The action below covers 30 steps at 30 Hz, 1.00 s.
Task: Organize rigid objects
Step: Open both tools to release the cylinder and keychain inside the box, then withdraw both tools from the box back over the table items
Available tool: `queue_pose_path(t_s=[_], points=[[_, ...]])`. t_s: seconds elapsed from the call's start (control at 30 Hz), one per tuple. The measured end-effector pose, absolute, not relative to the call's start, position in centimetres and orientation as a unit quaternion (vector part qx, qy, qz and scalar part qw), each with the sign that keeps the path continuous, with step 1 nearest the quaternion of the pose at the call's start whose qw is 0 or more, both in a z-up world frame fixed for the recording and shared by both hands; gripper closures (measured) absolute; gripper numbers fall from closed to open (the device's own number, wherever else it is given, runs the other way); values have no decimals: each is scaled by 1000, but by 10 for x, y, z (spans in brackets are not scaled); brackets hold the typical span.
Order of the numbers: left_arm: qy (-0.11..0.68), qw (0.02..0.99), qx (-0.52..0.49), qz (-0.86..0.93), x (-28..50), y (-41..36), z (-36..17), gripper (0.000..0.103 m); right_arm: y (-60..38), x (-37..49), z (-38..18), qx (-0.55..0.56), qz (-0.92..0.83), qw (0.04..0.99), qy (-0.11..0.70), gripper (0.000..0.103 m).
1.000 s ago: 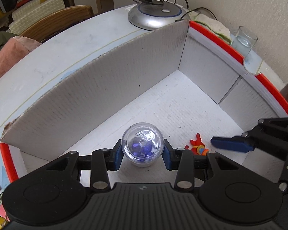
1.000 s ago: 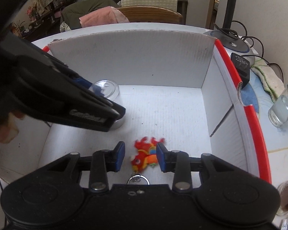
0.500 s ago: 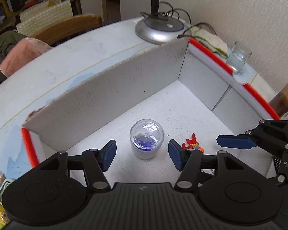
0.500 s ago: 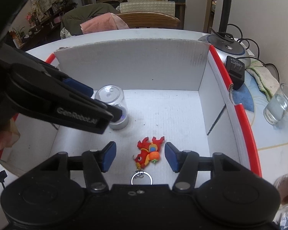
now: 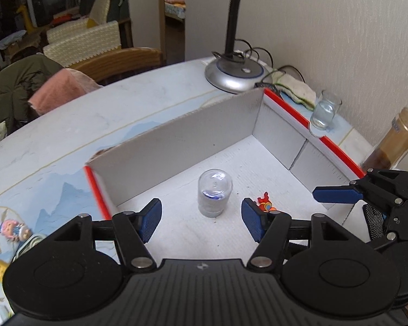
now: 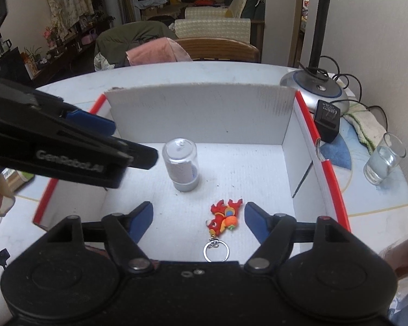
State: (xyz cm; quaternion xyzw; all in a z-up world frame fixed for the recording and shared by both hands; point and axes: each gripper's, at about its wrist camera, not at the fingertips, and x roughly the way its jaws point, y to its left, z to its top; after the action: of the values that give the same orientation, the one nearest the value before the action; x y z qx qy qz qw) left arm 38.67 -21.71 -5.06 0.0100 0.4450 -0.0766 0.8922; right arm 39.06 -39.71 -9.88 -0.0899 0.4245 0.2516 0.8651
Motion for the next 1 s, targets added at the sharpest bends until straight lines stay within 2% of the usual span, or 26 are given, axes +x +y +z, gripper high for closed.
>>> queue_pose_path(t_s=[0.1, 0.23, 0.73, 0.83, 1.0], points=[[438, 896, 3, -69, 374, -208, -44, 39, -395, 384, -93, -92, 253, 868, 418, 25], [425, 903, -5, -54, 357, -196, -35, 29, -391, 375, -84, -91, 256, 871, 409, 21], [400, 915, -41, -32, 287, -129, -21, 28, -357, 335, -52, -70, 259, 883, 386, 7], [398, 916, -42, -26, 270, -113, -19, 24, -346, 323, -48, -64, 259, 884, 383, 6], [389, 920, -48, -22, 244, -84, -15, 22, -323, 302, -44, -54, 261, 887, 377, 4]])
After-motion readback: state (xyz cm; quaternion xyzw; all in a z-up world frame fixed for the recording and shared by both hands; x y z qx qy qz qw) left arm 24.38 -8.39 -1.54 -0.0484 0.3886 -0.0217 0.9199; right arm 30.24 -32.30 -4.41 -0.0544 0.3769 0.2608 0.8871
